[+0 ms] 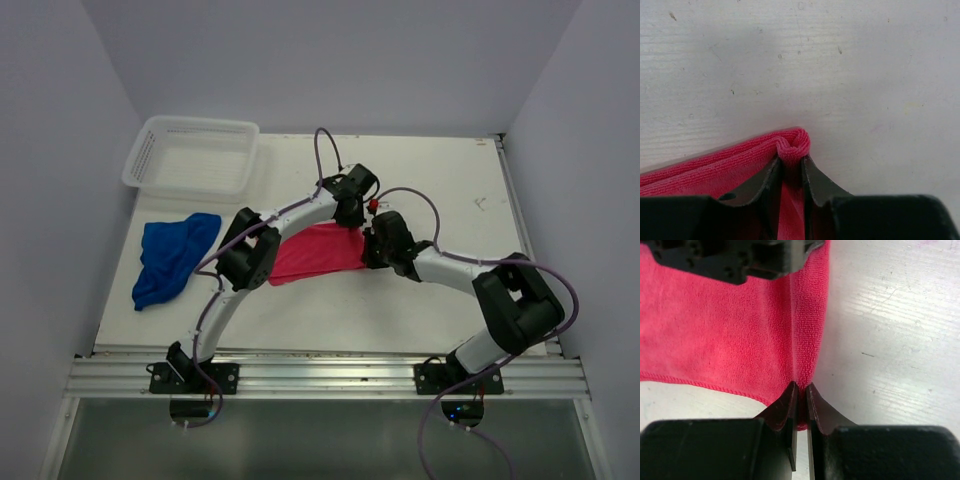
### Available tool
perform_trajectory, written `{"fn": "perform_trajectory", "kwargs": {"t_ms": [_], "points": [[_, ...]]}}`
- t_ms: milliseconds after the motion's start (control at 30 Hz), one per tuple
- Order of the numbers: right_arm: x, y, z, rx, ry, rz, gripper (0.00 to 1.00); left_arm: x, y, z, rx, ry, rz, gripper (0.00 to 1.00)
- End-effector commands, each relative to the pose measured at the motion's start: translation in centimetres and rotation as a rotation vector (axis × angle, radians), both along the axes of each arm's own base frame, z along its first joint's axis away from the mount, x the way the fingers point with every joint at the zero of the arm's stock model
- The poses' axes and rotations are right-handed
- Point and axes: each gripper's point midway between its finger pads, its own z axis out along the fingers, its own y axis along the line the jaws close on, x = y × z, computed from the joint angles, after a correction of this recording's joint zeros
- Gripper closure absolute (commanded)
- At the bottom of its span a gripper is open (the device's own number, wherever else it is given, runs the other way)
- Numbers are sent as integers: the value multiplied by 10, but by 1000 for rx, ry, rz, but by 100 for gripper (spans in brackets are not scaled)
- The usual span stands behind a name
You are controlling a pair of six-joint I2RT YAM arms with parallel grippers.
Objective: Roll the towels
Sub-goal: Roll the towel
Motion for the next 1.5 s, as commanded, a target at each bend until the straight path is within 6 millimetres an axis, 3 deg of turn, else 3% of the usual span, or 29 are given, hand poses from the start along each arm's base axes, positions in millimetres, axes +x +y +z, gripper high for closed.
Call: {"fn": "perform_trajectory", "kwargs": {"t_ms": [0, 367, 433, 500, 633, 933, 1233, 1467], "points": [[-15, -17, 4, -141, 6, 26, 100, 31, -7, 44, -112, -112, 26, 77], [-10, -29, 17, -240, -43, 6, 100, 31, -7, 54, -152, -120, 16, 78], [-10, -29, 20, -255, -55, 19, 100, 32, -10, 58, -190, -127, 11, 83], [-9, -29, 26, -299, -86, 40, 100, 36, -16, 75, -253, -165, 9, 89], [-8, -30, 32, -386, -128, 65, 100, 37, -16, 84, -282, -196, 4, 90], [-7, -30, 28, -505, -138, 55, 100, 36, -12, 70, -284, -176, -30, 91], [-5, -16, 20, -546, -134, 75, 100, 39, -3, 57, -275, -175, -56, 91], [-6, -3, 19, -602, -164, 110, 100, 43, 1, 60, -291, -192, -76, 92]]}}
